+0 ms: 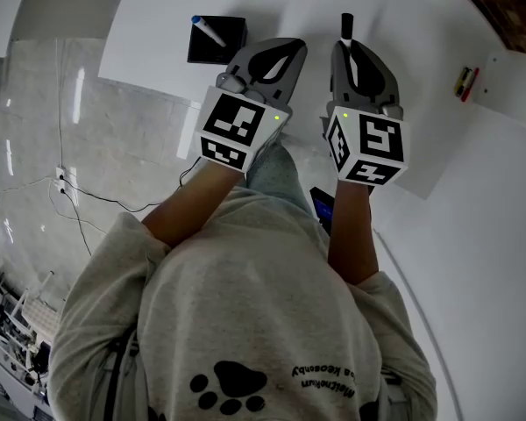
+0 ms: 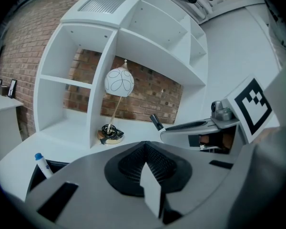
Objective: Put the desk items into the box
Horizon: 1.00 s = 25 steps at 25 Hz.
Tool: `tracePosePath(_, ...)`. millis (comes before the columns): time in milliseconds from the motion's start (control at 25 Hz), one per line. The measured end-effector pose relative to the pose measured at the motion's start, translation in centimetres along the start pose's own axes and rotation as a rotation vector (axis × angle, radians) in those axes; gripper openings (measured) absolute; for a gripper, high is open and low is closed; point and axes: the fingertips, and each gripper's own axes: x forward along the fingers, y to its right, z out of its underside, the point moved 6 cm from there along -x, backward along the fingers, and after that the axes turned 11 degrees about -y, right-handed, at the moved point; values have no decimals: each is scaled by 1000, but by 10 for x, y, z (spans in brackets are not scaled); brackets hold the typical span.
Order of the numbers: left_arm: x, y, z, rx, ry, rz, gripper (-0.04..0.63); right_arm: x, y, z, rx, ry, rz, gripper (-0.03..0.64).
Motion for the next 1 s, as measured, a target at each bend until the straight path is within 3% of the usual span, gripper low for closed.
tracePosePath(360,-25,-5,-3,-17,42,-38,8,-11,-19,-11,-23,80,-3,72)
tracePosePath(1000,-72,-45,3,-58,80,-136,8,1,-77,-39,-84,158,-86,72)
